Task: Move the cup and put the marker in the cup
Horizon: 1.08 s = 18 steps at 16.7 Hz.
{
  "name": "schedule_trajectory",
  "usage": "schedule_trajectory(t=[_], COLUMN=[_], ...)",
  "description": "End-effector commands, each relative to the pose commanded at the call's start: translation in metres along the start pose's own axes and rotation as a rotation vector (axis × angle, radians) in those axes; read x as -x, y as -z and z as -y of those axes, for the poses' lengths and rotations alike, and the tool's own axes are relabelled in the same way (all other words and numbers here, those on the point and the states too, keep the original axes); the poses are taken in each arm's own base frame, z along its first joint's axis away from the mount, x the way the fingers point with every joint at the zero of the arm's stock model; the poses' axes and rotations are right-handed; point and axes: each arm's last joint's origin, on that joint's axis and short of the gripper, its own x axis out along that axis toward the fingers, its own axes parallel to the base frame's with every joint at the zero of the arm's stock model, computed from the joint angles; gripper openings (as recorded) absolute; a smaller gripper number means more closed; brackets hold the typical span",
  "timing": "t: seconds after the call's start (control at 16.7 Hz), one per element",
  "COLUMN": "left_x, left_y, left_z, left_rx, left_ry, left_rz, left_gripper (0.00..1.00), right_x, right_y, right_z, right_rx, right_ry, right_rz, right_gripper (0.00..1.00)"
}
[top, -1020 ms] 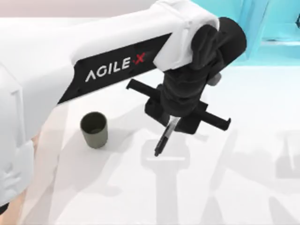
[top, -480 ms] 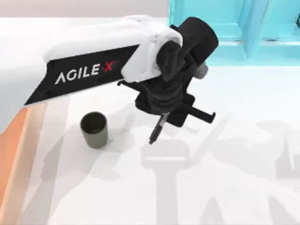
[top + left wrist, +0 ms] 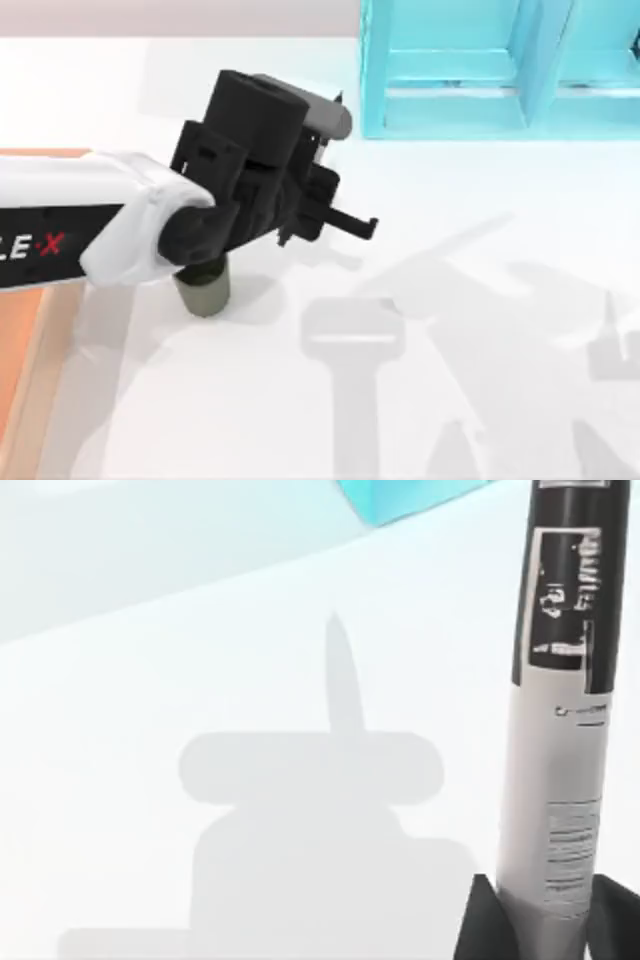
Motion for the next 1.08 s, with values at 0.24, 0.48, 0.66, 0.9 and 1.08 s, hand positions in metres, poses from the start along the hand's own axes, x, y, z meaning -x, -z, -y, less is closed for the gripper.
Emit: schedule_trajectory(t=[0.24, 0.48, 0.66, 0.9, 1.08], left_x=[0.036, 0.077, 0.101, 0.122, 0.128], left_y=[0.028, 0.056, 0.077, 0.099, 0.108], left_z=[-0.025, -0.041, -0.045, -0.047, -0.047], left_rx=[0.017, 0.051, 0.075, 0.099, 0.108], left_ry=[-0.045, -0.092, -0.108, -0.113, -0.107], left_rz=[0.282, 0.538, 0.683, 0.795, 0.817], left_gripper=[0.0, 0.0, 0.0, 0.0, 0.0], right_x=[0.0, 0.0, 0.0, 0.0, 0.0], right_y=[0.0, 0.0, 0.0, 0.0, 0.0], right_z=[0.0, 0.0, 0.0, 0.0, 0.0], right_rx=[0.0, 0.0, 0.0, 0.0, 0.0], right_ry=[0.0, 0.0, 0.0, 0.0, 0.0], right_rz=[0.0, 0.0, 0.0, 0.0, 0.0], right_gripper=[1.0, 1.0, 1.0, 1.0, 1.0])
